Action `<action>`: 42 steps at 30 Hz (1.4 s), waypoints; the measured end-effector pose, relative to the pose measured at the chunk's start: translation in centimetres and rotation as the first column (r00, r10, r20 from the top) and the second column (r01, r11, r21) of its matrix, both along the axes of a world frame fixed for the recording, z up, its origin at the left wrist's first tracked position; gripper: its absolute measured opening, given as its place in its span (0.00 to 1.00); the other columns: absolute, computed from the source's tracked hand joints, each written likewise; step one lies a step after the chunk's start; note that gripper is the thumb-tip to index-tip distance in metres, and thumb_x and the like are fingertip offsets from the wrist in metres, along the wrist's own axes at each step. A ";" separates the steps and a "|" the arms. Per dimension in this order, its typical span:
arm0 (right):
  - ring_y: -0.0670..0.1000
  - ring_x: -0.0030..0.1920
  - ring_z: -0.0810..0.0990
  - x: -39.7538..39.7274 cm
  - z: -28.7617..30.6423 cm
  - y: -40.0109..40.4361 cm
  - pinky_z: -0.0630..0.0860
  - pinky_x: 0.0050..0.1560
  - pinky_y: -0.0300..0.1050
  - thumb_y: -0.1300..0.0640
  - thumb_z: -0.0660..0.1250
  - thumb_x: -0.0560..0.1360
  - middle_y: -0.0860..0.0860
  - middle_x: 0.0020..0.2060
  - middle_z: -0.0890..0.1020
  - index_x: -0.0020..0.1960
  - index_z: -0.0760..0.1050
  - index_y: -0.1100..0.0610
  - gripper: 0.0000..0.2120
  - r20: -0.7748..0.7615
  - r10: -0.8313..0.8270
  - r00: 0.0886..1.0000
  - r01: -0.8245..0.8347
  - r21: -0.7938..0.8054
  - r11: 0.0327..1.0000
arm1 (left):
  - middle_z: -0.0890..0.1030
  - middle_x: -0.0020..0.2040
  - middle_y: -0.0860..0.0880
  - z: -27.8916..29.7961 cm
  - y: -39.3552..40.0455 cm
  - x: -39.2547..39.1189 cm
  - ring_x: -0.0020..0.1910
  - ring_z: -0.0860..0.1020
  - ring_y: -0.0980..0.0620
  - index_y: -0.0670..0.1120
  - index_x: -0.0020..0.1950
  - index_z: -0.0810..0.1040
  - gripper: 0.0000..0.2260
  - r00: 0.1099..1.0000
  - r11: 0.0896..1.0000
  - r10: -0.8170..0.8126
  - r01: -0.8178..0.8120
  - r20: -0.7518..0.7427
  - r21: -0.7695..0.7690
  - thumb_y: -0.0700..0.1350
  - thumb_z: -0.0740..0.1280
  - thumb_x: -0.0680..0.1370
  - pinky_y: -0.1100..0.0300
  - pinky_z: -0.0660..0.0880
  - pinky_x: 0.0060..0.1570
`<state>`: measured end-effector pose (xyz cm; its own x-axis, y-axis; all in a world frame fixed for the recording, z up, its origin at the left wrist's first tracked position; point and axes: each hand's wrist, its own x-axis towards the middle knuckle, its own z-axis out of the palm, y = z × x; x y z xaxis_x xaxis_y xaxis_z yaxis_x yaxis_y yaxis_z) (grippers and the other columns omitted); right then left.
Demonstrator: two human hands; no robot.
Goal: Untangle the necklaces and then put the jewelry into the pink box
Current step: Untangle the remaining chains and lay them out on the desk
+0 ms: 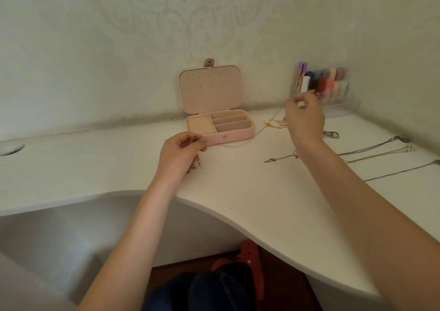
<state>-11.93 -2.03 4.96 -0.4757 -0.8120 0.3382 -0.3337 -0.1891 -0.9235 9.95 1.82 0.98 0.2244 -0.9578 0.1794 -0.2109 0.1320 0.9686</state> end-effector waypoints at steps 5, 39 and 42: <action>0.46 0.32 0.71 2.0 -1.1 0.5 0.70 0.40 0.43 0.54 0.67 0.72 0.44 0.29 0.72 0.41 0.77 0.51 0.02 -0.375 0.297 0.878 -0.225 0.225 0.948 | 0.80 0.29 0.51 0.1 0.5 0.0 0.25 0.75 0.58 0.44 0.43 0.81 0.03 0.997 0.999 -0.045 0.044 -0.069 -0.015 0.37 0.72 0.72 0.67 0.67 0.24; 0.49 0.34 0.74 7.3 -2.0 2.8 0.74 0.42 0.44 0.60 0.62 0.80 0.52 0.32 0.75 0.43 0.71 0.60 0.07 0.018 0.752 0.659 -0.752 0.015 0.659 | 0.84 0.34 0.44 0.8 0.9 -0.8 0.35 0.84 0.47 0.44 0.41 0.81 0.17 0.996 0.997 -0.061 0.065 -0.064 0.047 0.57 0.65 0.76 0.61 0.73 0.29; 0.46 0.24 0.62 5.7 -1.2 2.2 0.67 0.35 0.40 0.58 0.59 0.81 0.47 0.25 0.64 0.41 0.68 0.55 0.10 0.423 0.696 0.581 -0.742 -0.076 0.666 | 0.84 0.37 0.44 0.3 0.5 -0.6 0.31 0.82 0.54 0.41 0.46 0.80 0.09 0.995 0.996 -0.077 0.079 -0.058 0.032 0.47 0.71 0.75 0.65 0.71 0.26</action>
<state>-6.27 0.17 3.81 0.2137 -0.9627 0.1657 0.2551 -0.1088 -0.9608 9.35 2.32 1.31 0.1575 -0.9782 0.1356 -0.1460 0.1128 0.9828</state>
